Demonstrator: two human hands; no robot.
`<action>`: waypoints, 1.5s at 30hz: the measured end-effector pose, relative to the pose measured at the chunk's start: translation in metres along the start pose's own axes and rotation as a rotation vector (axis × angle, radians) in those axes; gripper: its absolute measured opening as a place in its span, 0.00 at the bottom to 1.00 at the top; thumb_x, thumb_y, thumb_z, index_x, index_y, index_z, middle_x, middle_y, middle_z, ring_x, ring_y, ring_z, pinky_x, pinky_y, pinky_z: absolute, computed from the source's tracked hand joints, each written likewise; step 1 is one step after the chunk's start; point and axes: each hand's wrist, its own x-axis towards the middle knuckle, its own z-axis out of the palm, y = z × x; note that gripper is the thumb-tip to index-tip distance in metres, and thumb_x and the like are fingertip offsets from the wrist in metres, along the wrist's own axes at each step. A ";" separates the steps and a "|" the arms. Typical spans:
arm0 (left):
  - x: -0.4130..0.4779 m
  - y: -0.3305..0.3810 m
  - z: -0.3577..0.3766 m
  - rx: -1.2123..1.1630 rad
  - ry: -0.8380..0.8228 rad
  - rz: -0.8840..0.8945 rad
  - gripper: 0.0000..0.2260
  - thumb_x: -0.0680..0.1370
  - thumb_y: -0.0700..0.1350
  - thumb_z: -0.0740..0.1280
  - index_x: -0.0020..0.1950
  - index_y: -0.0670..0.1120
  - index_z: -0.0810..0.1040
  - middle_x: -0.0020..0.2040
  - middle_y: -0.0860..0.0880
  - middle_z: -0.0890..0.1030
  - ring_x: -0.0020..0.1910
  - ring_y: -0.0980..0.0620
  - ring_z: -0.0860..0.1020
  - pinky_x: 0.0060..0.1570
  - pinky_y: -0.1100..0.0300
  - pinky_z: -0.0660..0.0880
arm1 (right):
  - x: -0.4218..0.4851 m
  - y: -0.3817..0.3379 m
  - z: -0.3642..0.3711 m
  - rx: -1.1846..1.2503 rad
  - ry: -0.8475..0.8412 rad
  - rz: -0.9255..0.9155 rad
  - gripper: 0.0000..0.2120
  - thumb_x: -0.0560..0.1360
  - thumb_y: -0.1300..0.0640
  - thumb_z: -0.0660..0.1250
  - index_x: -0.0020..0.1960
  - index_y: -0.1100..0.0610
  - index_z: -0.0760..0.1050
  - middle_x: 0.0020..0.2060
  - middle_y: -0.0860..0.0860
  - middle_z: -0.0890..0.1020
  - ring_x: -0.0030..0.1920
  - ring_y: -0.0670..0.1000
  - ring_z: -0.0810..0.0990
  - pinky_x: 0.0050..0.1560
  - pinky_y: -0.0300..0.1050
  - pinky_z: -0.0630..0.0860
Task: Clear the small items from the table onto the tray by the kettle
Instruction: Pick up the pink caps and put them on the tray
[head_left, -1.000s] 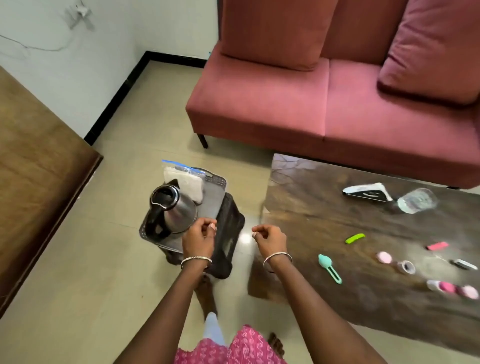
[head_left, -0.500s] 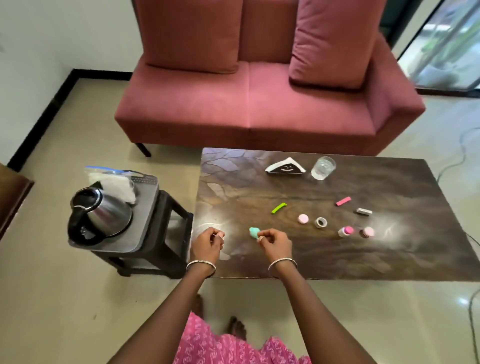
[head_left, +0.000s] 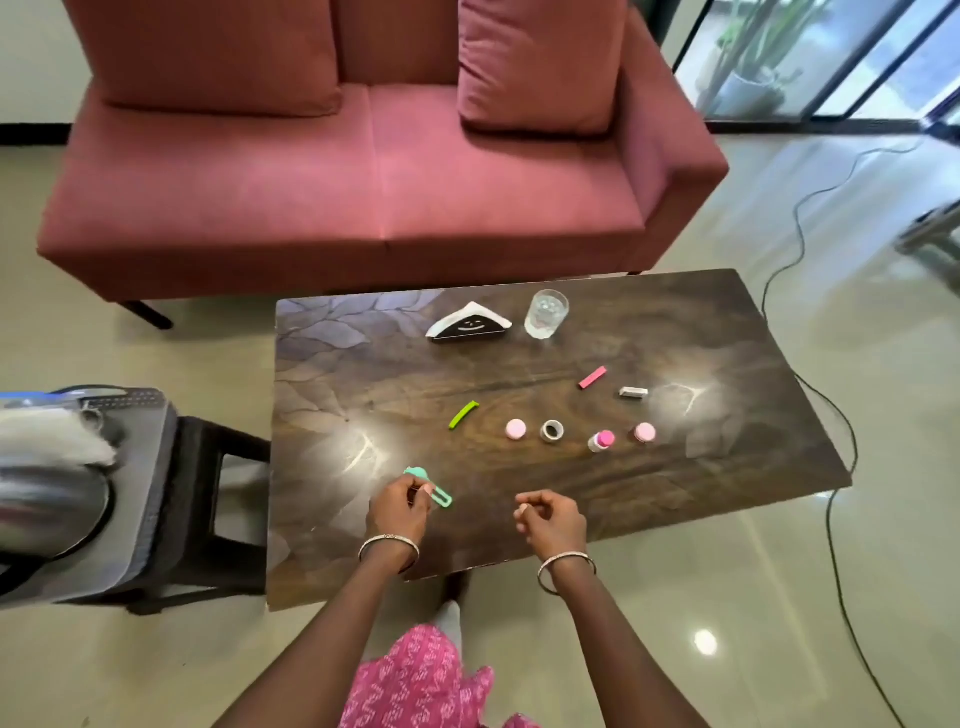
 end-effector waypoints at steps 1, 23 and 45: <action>0.007 0.008 0.009 0.005 -0.013 -0.009 0.05 0.78 0.42 0.66 0.45 0.43 0.80 0.40 0.40 0.84 0.42 0.38 0.82 0.47 0.46 0.80 | 0.009 0.000 -0.007 0.002 0.011 0.013 0.10 0.73 0.67 0.66 0.41 0.53 0.81 0.33 0.55 0.84 0.31 0.51 0.80 0.42 0.49 0.78; 0.146 0.101 0.171 0.521 -0.263 0.025 0.11 0.75 0.41 0.67 0.57 0.44 0.76 0.53 0.43 0.81 0.54 0.41 0.78 0.55 0.49 0.73 | 0.198 0.012 -0.106 -0.138 0.214 0.235 0.08 0.72 0.64 0.67 0.45 0.55 0.83 0.37 0.54 0.86 0.42 0.57 0.85 0.52 0.48 0.80; 0.141 0.064 0.249 0.670 0.004 0.017 0.17 0.69 0.41 0.72 0.56 0.43 0.74 0.55 0.41 0.74 0.47 0.35 0.77 0.46 0.46 0.73 | 0.330 0.064 -0.159 -0.642 0.084 0.044 0.20 0.72 0.62 0.72 0.63 0.55 0.76 0.58 0.57 0.76 0.59 0.59 0.76 0.62 0.49 0.73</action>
